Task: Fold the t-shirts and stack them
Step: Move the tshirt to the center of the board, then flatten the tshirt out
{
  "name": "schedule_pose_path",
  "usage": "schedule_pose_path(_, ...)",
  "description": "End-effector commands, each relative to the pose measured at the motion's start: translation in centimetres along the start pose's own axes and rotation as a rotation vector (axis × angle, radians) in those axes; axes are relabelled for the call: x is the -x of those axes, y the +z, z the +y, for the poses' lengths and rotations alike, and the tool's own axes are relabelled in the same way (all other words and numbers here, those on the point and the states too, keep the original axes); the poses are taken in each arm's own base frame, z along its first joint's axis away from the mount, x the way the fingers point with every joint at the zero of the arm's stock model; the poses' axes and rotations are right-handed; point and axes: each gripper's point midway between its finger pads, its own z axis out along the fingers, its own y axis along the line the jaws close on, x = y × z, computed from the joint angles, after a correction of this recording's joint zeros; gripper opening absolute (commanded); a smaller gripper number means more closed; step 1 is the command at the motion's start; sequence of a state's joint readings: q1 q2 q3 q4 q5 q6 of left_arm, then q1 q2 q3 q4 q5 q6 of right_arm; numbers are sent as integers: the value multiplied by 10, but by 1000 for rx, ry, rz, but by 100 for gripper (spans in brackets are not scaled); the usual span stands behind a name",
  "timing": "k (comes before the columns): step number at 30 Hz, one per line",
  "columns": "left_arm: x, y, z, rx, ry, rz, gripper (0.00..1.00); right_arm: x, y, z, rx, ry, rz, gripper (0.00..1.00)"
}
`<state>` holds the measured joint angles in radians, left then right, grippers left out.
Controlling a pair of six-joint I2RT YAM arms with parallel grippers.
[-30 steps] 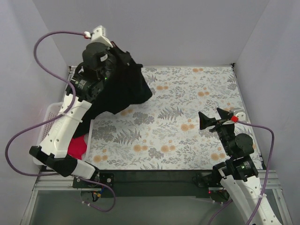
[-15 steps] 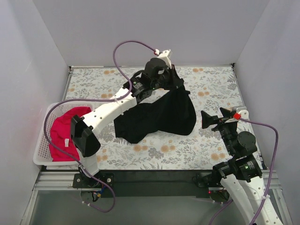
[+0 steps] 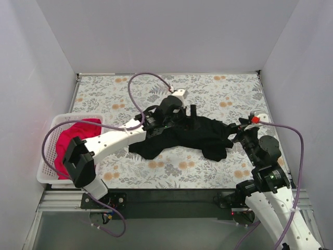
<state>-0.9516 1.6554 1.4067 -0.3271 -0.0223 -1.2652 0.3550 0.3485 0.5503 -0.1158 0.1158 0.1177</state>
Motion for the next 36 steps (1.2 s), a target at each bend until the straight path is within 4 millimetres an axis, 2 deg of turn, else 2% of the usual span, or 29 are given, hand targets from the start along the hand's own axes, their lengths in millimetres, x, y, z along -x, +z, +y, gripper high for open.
schedule_pose_path(1, 41, -47, 70, 193, -77, -154, 81, -7, 14, 18, 80, 29, 94, 98)
schedule_pose_path(2, 31, -52, 93, 248, -109, -117, 81, -6, 17, 22, 97, 39, 117, 98)
schedule_pose_path(3, 36, -61, 122, 302, -152, -120, 81, -23, 25, 21, 86, 51, 196, 98)
schedule_pose_path(4, 18, -62, 149, 365, -174, -78, 81, -30, 29, 21, 79, 66, 234, 98)
schedule_pose_path(5, 5, -68, 167, 418, -192, -41, 81, -33, 31, 31, 129, 82, 267, 98)
schedule_pose_path(6, 2, -75, 192, 475, -227, -35, 82, -54, 36, 34, 139, 91, 359, 98)
schedule_pose_path(8, -27, -80, 225, 561, -242, 28, 81, -71, 38, 46, 202, 120, 451, 98)
schedule_pose_path(9, -35, -84, 243, 604, -261, 43, 81, -87, 42, 49, 213, 139, 525, 98)
schedule_pose_path(10, -41, -87, 254, 636, -262, 54, 81, -98, 41, 53, 227, 163, 575, 98)
schedule_pose_path(11, -56, -87, 268, 675, -267, 89, 81, -116, 42, 55, 235, 181, 640, 98)
schedule_pose_path(15, -81, -90, 305, 795, -264, 174, 81, -165, 36, 42, 131, 204, 793, 93)
schedule_pose_path(20, -108, -84, 327, 882, -261, 285, 82, -190, 29, 21, -5, 174, 855, 92)
schedule_pose_path(25, -136, -76, 329, 872, -309, 373, 82, -216, 22, 6, -92, 142, 941, 92)
schedule_pose_path(27, -149, -74, 329, 866, -327, 413, 78, -226, 22, 3, -105, 135, 976, 91)
schedule_pose_path(29, -161, -75, 331, 872, -341, 451, 64, -235, 22, 2, -115, 129, 1008, 91)
schedule_pose_path(31, -167, -76, 331, 874, -347, 470, 50, -239, 25, 3, -110, 124, 1015, 81)
schedule_pose_path(32, -171, -76, 331, 875, -350, 483, 37, -245, 25, 2, -115, 120, 1035, 77)
schedule_pose_path(33, -172, -76, 330, 872, -350, 486, 28, -245, 28, 3, -110, 117, 1037, 69)
schedule_pose_path(34, -173, -77, 329, 871, -349, 489, 20, -247, 29, 4, -106, 116, 1042, 65)
schedule_pose_path(35, -173, -78, 327, 863, -352, 493, 4, -251, 29, 5, -91, 109, 1062, 59)
schedule_pose_path(36, -170, -78, 324, 842, -348, 492, 0, -246, 36, 6, -86, 102, 1048, 40)
